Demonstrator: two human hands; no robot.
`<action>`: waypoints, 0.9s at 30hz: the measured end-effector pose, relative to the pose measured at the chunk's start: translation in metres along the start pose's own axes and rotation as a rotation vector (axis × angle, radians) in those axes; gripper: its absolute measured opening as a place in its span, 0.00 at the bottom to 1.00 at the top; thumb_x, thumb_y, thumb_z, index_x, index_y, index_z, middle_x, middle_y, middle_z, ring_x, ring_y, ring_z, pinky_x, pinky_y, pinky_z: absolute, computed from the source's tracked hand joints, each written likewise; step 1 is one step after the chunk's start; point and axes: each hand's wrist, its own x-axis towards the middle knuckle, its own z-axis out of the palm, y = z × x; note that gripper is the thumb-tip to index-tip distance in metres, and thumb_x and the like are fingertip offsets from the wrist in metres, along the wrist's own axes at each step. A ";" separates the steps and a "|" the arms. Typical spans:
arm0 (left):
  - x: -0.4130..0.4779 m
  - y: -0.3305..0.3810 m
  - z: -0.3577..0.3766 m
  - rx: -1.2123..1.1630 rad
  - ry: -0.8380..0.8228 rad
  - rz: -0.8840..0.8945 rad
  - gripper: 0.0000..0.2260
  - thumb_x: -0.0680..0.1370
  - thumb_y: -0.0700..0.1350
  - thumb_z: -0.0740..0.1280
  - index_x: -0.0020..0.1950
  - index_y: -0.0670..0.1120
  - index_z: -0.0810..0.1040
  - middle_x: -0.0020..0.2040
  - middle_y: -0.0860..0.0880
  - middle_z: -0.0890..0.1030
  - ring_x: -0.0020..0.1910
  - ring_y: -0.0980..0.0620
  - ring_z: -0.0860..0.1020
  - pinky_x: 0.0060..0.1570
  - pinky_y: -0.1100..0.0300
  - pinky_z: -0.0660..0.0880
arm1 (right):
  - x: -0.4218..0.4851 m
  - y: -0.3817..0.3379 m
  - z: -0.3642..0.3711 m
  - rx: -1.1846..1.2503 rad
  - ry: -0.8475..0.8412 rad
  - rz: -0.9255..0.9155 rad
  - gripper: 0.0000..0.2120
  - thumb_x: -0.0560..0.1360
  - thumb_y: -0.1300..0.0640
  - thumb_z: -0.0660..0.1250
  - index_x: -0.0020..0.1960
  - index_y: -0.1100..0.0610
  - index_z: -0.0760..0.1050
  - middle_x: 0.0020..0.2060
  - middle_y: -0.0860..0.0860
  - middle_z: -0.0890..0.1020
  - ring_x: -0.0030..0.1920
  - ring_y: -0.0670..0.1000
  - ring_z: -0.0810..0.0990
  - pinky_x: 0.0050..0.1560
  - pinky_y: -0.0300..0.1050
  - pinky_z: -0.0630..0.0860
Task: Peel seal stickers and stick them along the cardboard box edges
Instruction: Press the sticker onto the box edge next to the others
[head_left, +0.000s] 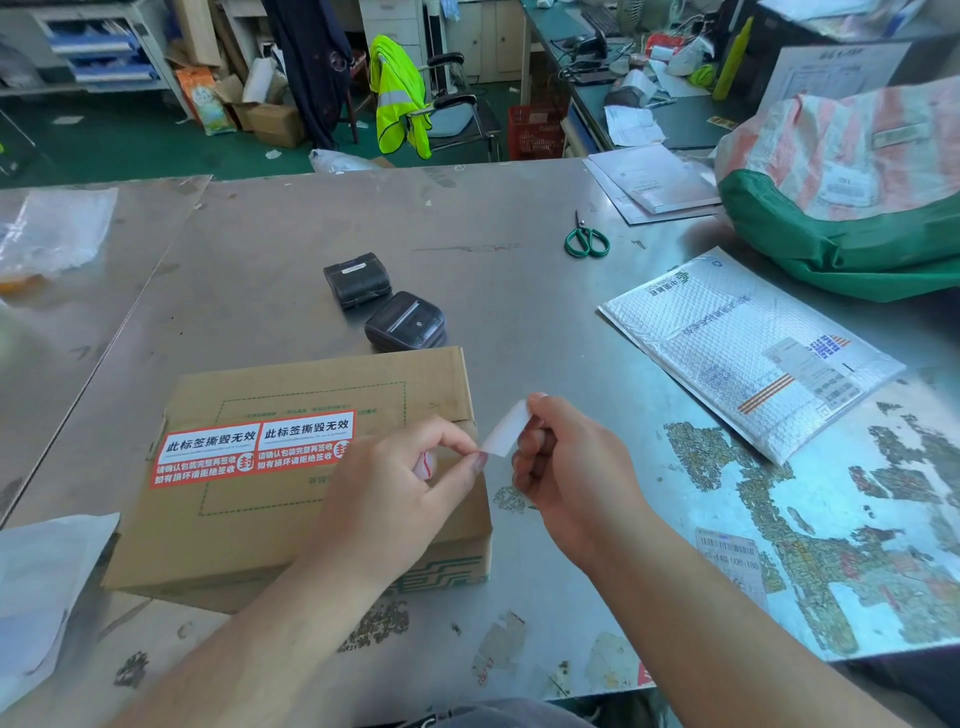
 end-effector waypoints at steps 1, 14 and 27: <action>0.000 -0.001 0.001 0.002 0.003 -0.010 0.06 0.72 0.50 0.76 0.37 0.55 0.80 0.23 0.53 0.64 0.23 0.55 0.64 0.24 0.68 0.56 | 0.000 0.000 0.001 0.002 -0.005 0.006 0.12 0.80 0.59 0.63 0.37 0.57 0.73 0.25 0.51 0.68 0.27 0.50 0.65 0.32 0.43 0.64; 0.019 -0.001 0.000 -1.005 0.178 -0.806 0.06 0.76 0.44 0.71 0.41 0.50 0.76 0.22 0.56 0.63 0.20 0.58 0.56 0.22 0.65 0.51 | 0.008 0.002 -0.002 -0.219 -0.016 -0.008 0.06 0.78 0.56 0.66 0.44 0.57 0.80 0.30 0.50 0.75 0.27 0.48 0.70 0.32 0.40 0.65; 0.014 -0.002 -0.008 -1.086 0.212 -0.836 0.06 0.76 0.46 0.70 0.41 0.51 0.75 0.22 0.56 0.60 0.20 0.58 0.56 0.19 0.65 0.51 | -0.002 0.012 0.015 -0.444 -0.108 -0.310 0.11 0.78 0.54 0.69 0.37 0.55 0.81 0.31 0.47 0.82 0.31 0.45 0.76 0.37 0.40 0.70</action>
